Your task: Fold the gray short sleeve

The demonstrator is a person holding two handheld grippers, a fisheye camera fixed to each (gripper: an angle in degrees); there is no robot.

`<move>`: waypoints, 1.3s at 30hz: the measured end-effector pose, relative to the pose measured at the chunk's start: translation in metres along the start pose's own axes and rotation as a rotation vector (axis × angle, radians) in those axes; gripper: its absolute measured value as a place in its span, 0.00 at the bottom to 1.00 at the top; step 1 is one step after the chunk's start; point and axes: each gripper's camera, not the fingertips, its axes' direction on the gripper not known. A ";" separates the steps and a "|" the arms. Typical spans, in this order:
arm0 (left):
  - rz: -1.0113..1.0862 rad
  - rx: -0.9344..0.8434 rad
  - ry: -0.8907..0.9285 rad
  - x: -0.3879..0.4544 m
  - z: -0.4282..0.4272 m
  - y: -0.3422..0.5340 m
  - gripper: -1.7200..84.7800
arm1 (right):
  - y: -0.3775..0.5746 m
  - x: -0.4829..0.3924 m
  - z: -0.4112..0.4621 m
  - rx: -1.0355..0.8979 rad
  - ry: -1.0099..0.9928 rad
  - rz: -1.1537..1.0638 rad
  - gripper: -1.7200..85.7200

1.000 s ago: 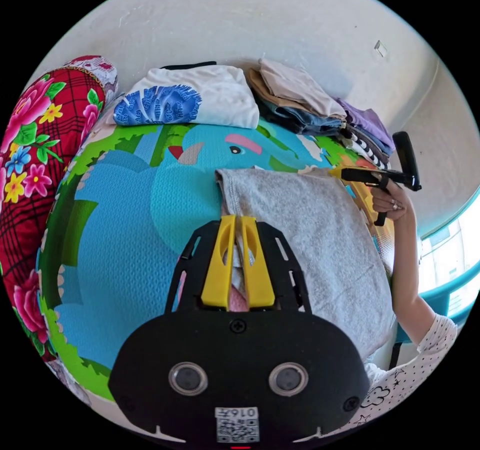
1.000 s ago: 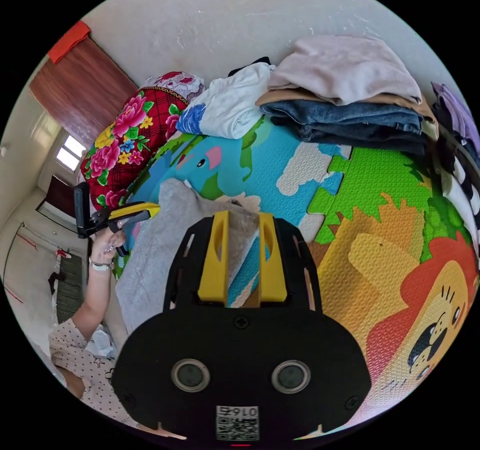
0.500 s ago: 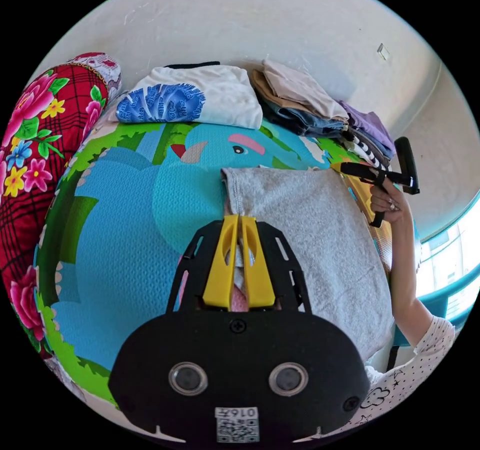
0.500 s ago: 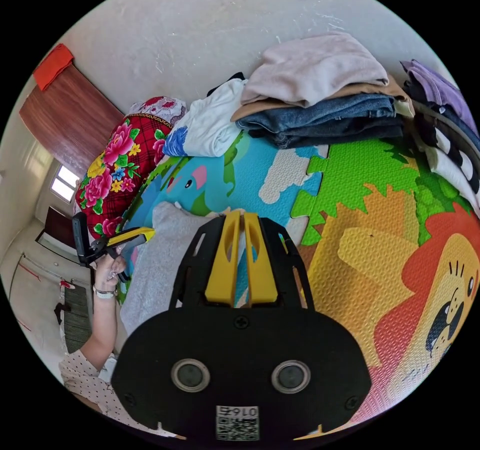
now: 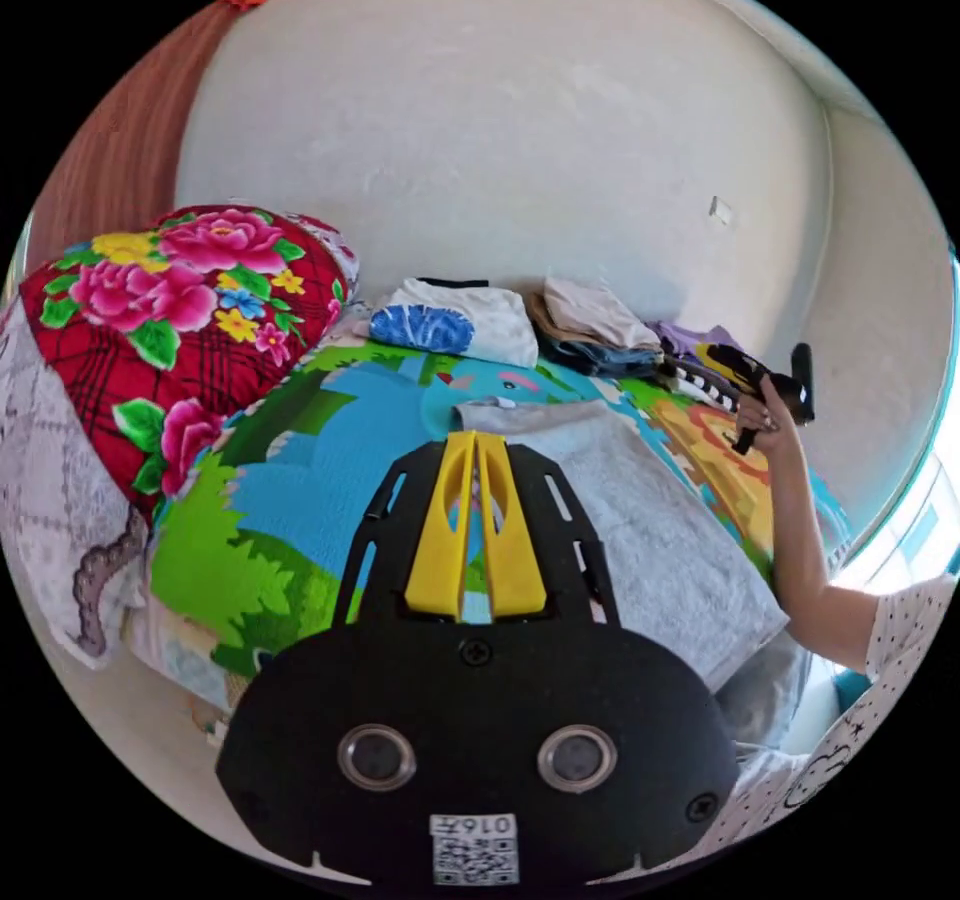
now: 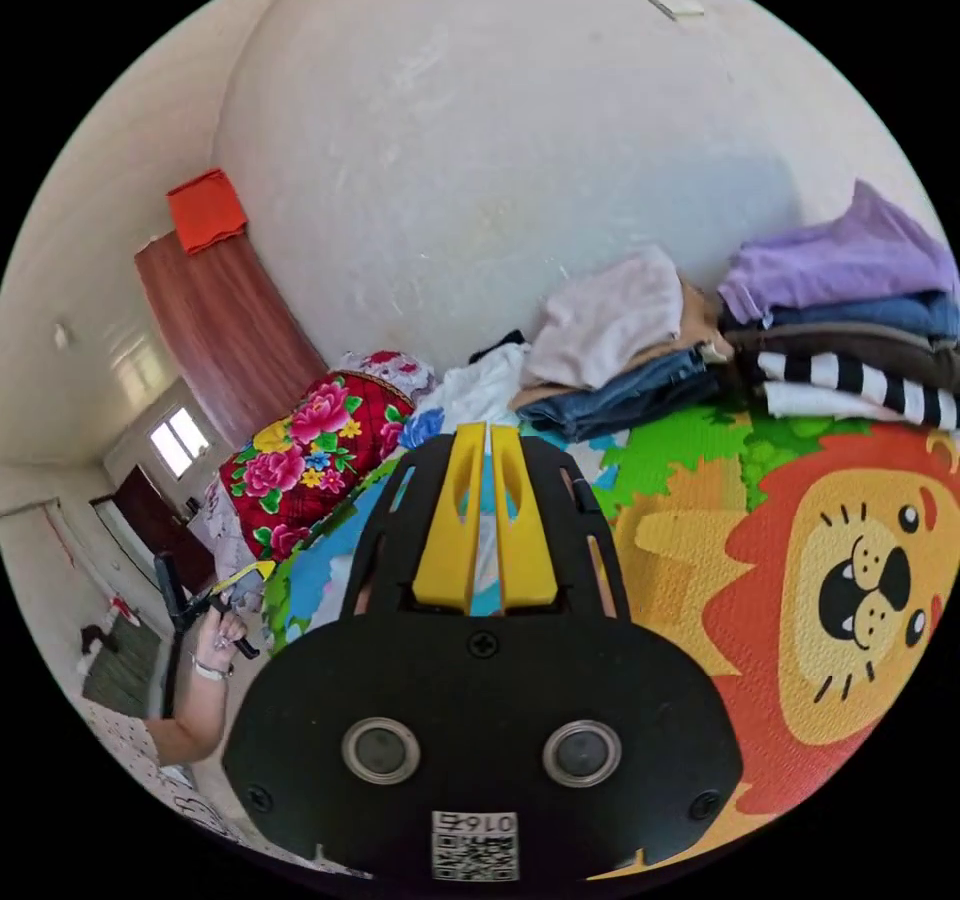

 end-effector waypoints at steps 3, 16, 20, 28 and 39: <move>0.086 -0.031 0.238 0.014 -0.028 0.034 0.01 | 0.021 -0.077 -0.044 0.086 -0.069 -0.244 0.03; 0.449 -0.251 0.329 0.167 -0.026 0.173 0.06 | 0.290 -0.227 -0.110 -0.310 0.197 -0.803 0.18; 0.333 -0.223 0.393 0.160 -0.032 0.195 0.04 | 0.351 -0.249 -0.134 -0.305 0.213 -0.903 0.18; 0.216 -0.098 0.506 0.174 -0.075 0.222 0.08 | 0.438 -0.307 -0.105 -0.354 0.473 -1.284 0.18; 0.686 -0.041 0.317 0.287 -0.121 0.287 0.14 | 0.473 -0.356 -0.106 -0.355 0.516 -1.278 0.08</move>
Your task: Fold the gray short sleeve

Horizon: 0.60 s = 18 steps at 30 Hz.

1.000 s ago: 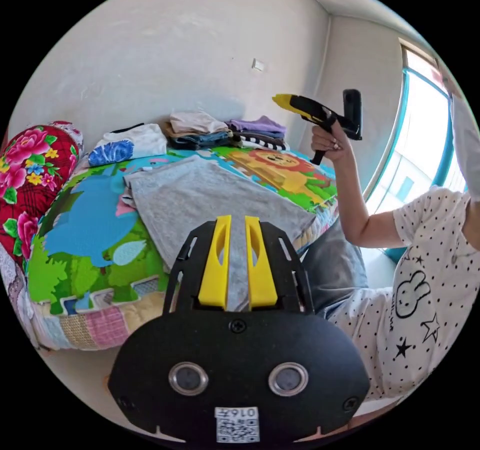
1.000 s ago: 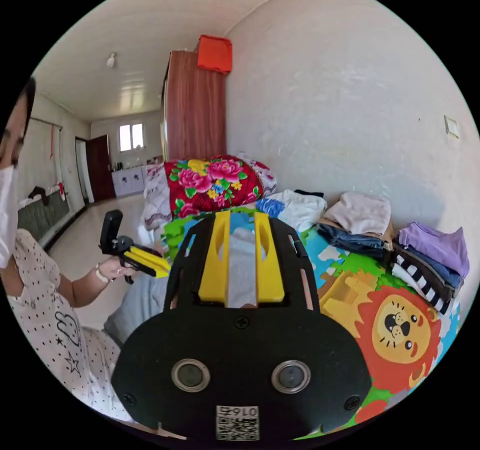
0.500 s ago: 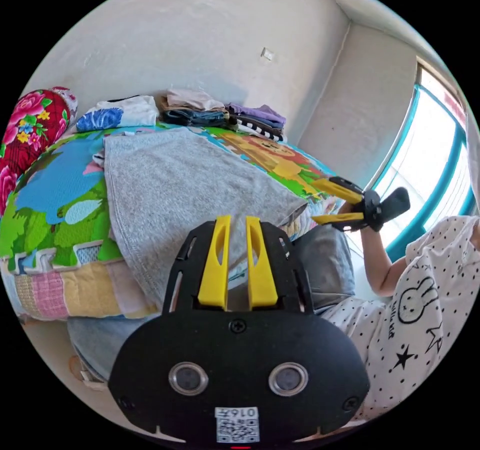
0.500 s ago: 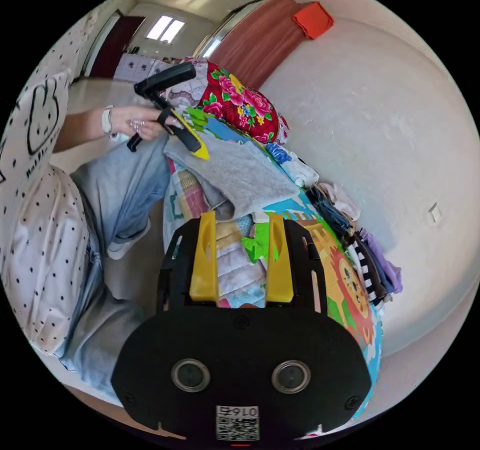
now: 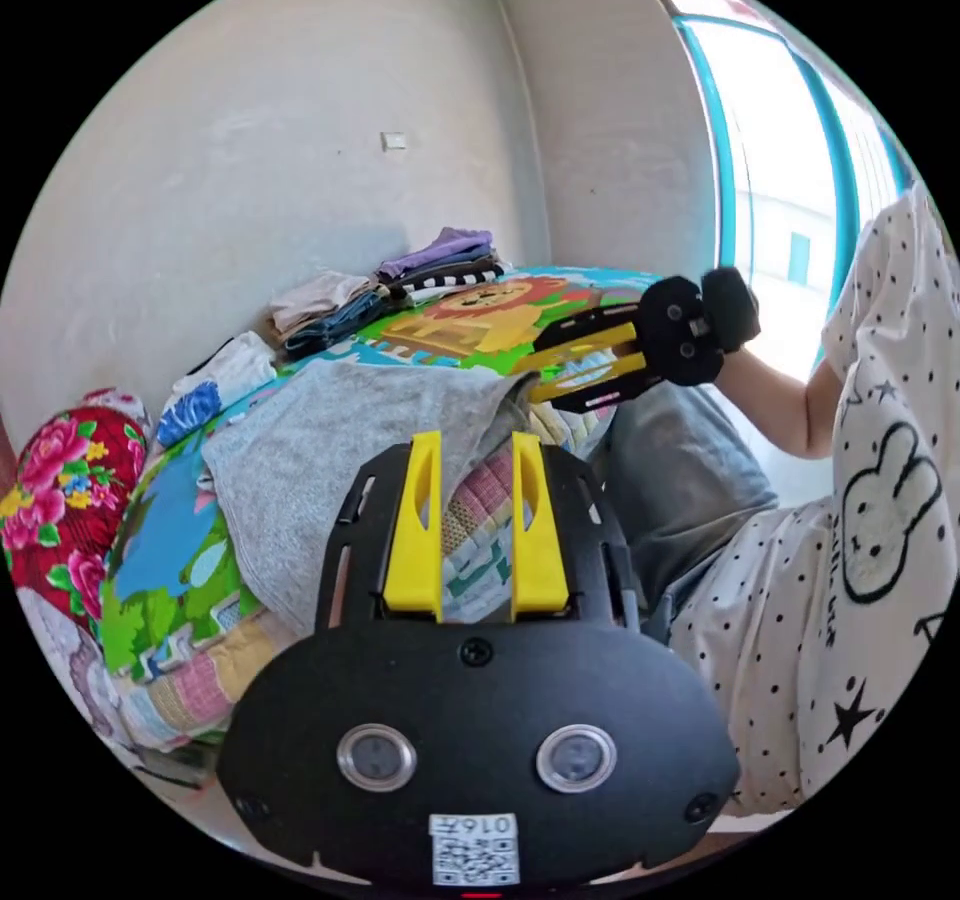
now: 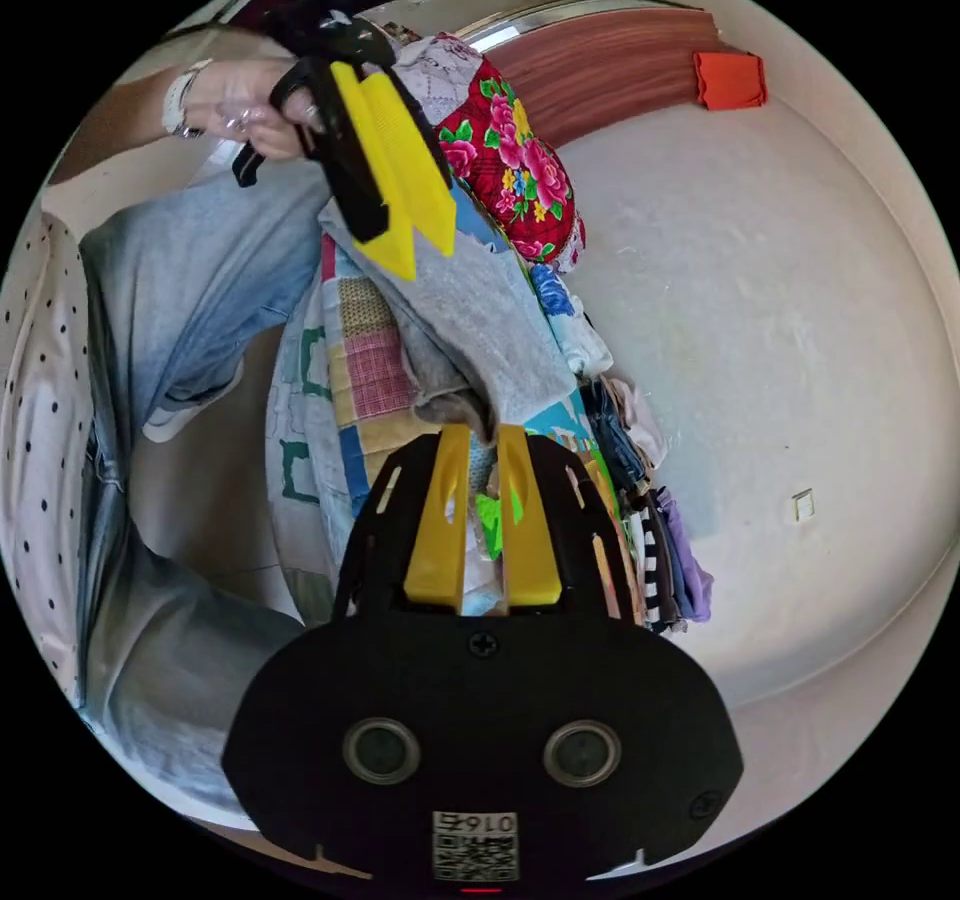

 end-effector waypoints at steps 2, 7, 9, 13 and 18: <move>0.109 -0.042 -0.063 0.032 0.012 -0.008 0.15 | -0.003 0.003 -0.007 -0.014 -0.058 0.066 0.07; 0.207 -0.116 -0.218 0.078 0.037 -0.021 0.15 | -0.004 0.016 -0.028 0.037 -0.151 0.228 0.03; 0.241 -0.119 -0.235 0.091 0.042 -0.023 0.15 | -0.003 0.022 -0.034 0.070 -0.188 0.290 0.02; 0.250 -0.157 -0.290 0.111 0.052 -0.023 0.14 | -0.001 0.028 -0.043 0.111 -0.263 0.370 0.02; 0.220 -0.140 -0.314 0.118 0.045 -0.022 0.07 | 0.000 0.017 -0.055 0.139 -0.189 0.344 0.07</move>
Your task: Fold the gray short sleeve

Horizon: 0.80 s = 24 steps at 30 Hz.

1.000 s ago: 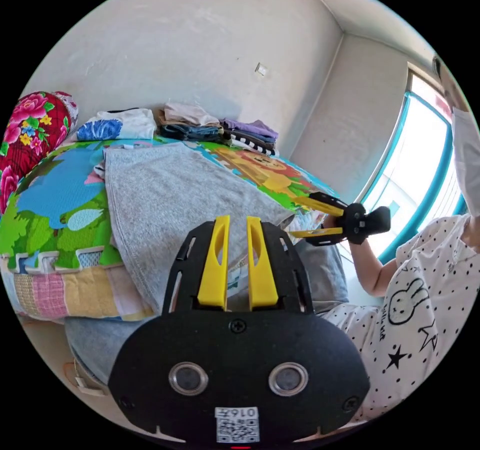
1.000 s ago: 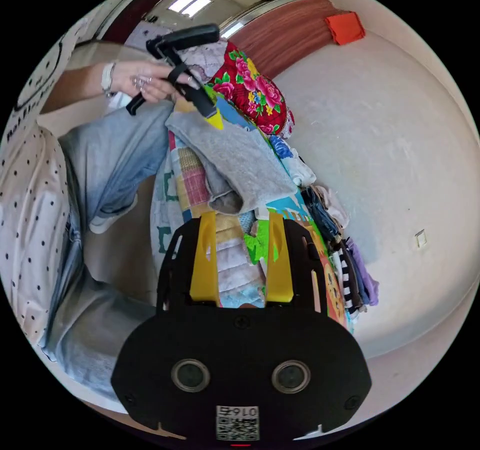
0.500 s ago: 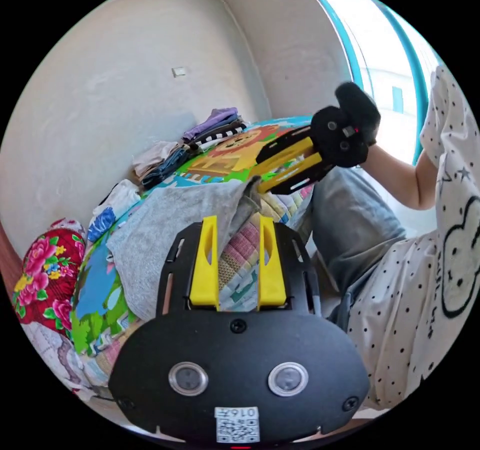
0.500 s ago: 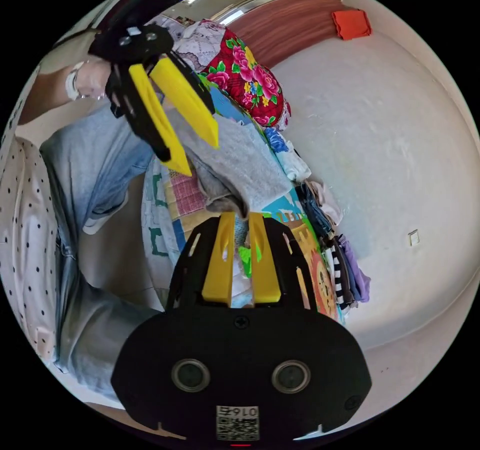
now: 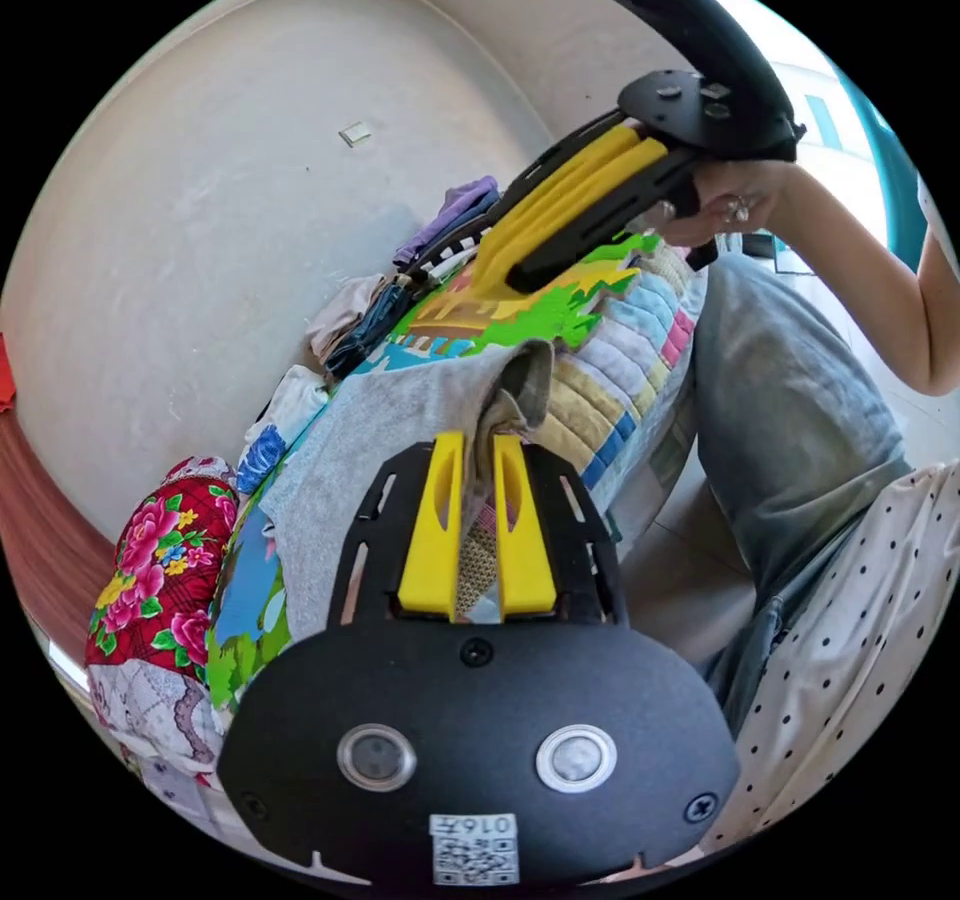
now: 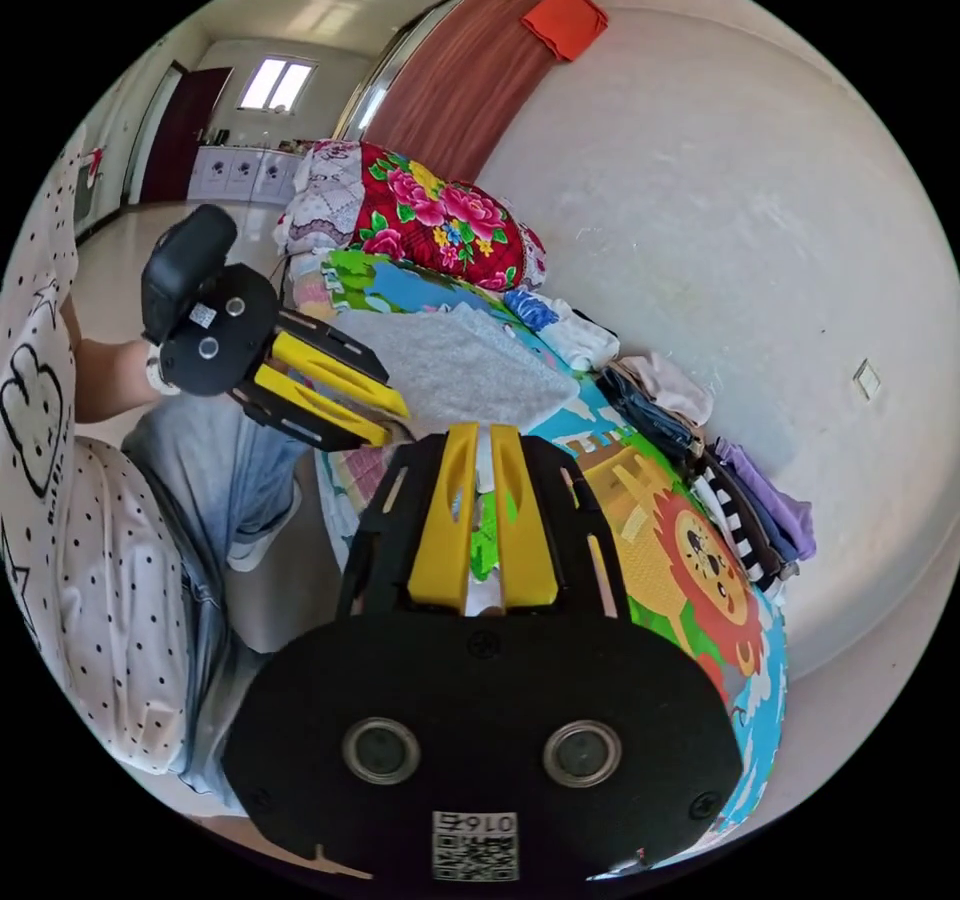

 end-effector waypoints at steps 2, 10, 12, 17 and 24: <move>-0.031 0.011 0.032 -0.007 -0.008 -0.001 0.06 | 0.004 -0.017 -0.004 0.011 0.048 -0.106 0.13; -0.185 0.038 0.273 -0.049 -0.020 -0.008 0.05 | -0.007 -0.080 0.014 -0.078 0.251 -0.483 0.20; -0.192 0.042 0.310 -0.054 -0.022 -0.009 0.04 | -0.016 -0.083 0.019 -0.070 0.318 -0.502 0.20; -0.204 0.038 0.315 -0.050 -0.026 -0.007 0.03 | -0.042 -0.083 0.024 -0.017 0.379 -0.549 0.19; -0.172 0.049 0.287 -0.044 -0.033 -0.013 0.06 | -0.050 -0.076 0.027 -0.072 0.322 -0.711 0.11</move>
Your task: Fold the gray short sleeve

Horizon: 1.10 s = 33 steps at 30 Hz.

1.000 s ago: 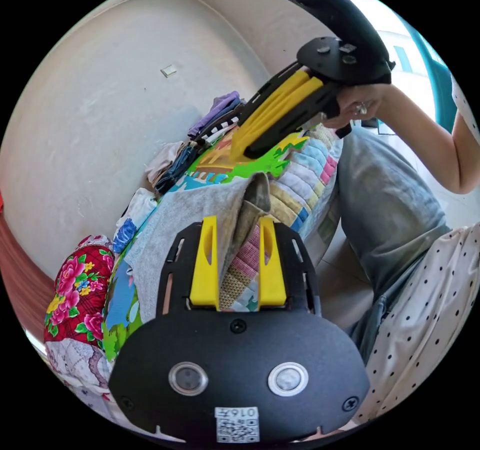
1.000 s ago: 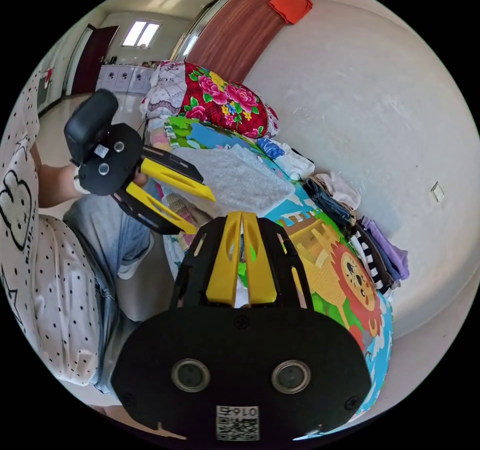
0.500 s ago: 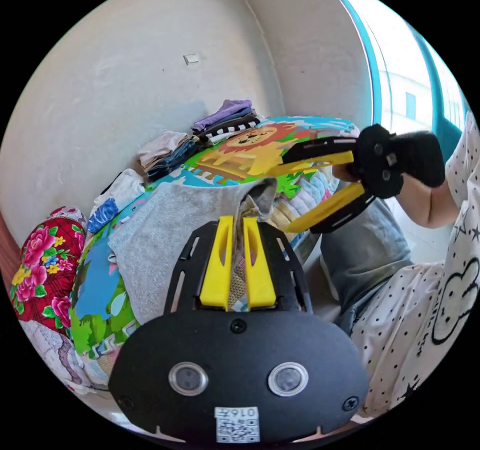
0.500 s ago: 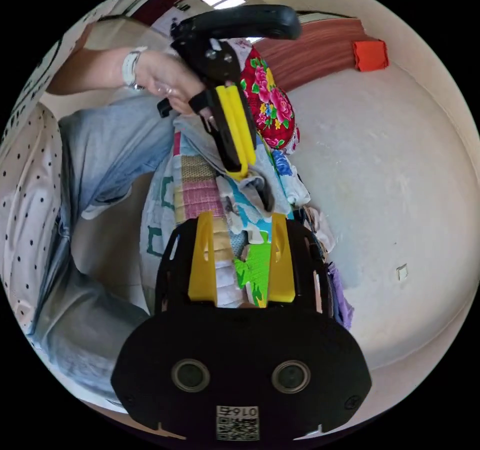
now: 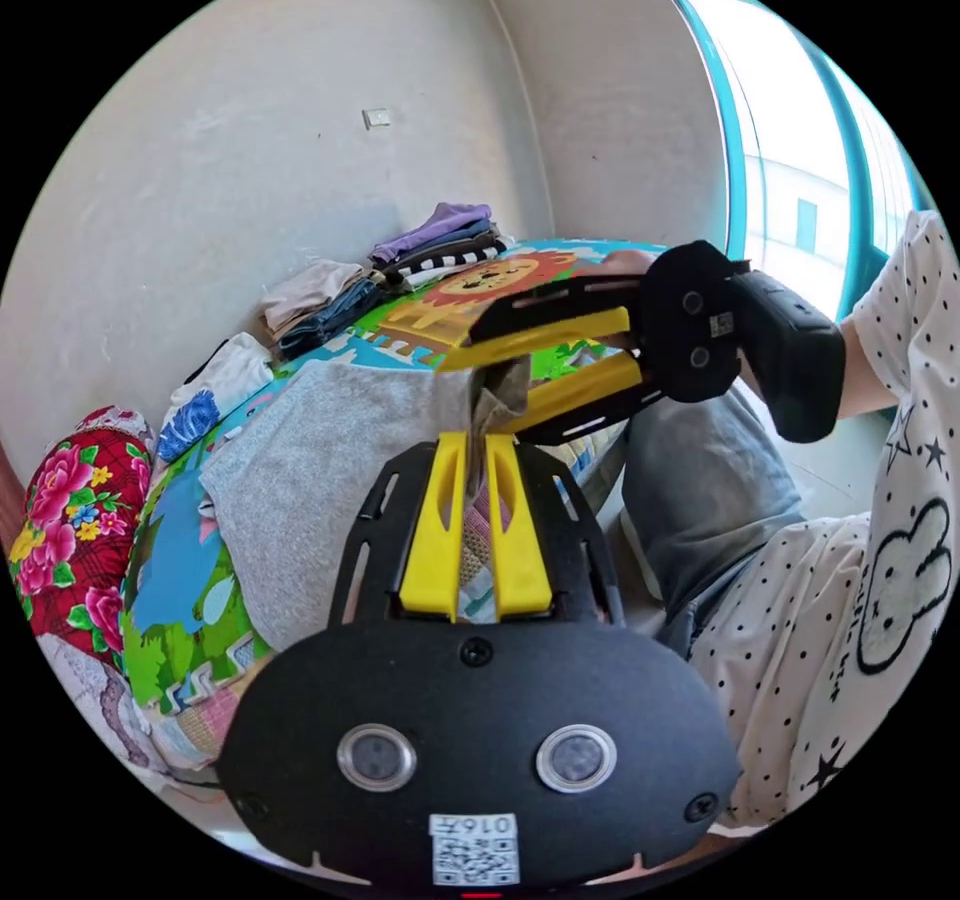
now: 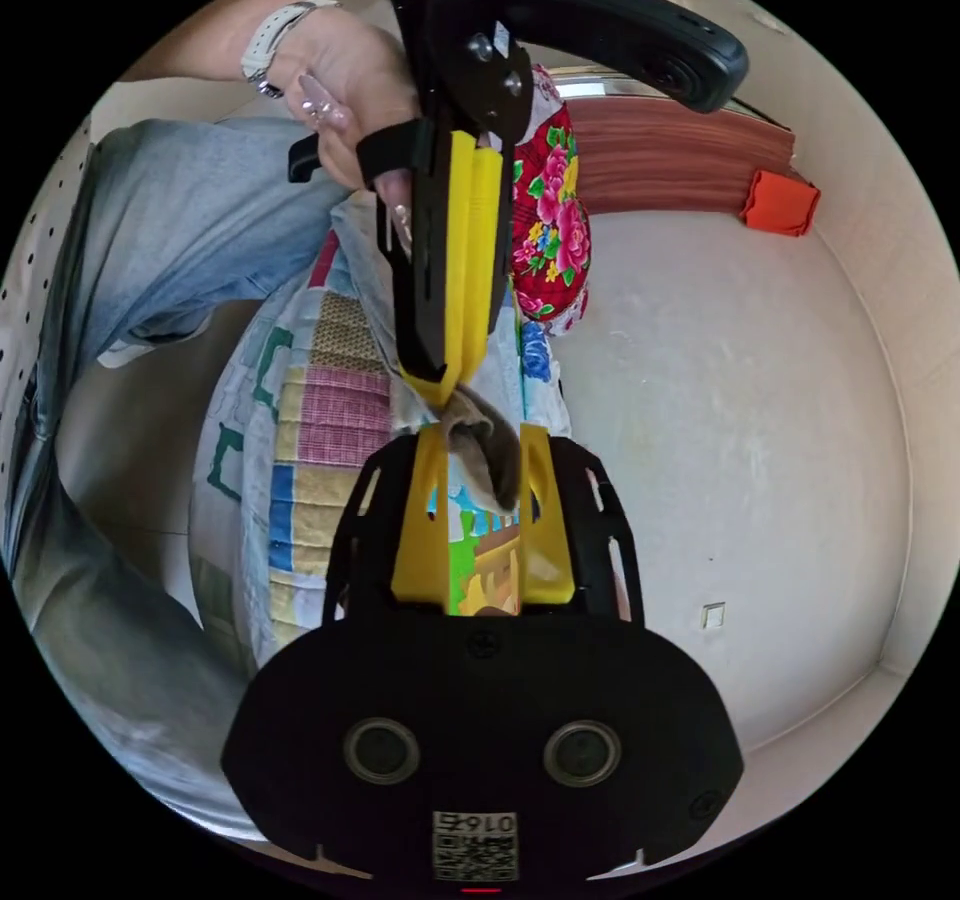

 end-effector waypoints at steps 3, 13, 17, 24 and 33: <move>-0.002 -0.021 -0.070 0.005 -0.004 -0.005 0.10 | 0.002 0.020 0.005 -0.036 -0.116 0.034 0.06; 0.065 -0.204 -0.534 0.019 0.022 -0.024 0.11 | 0.024 0.124 0.034 -0.091 -0.402 0.394 0.04; 0.095 -0.194 -0.572 0.007 0.020 -0.028 0.08 | 0.041 0.152 0.043 -0.099 -0.459 0.398 0.04; 0.245 -0.254 -0.526 -0.024 0.011 -0.042 0.07 | 0.060 0.188 0.052 -0.122 -0.525 0.328 0.02; 0.396 -0.316 -0.114 -0.083 -0.021 -0.084 0.04 | 0.081 0.247 0.057 -0.135 -0.666 0.233 0.02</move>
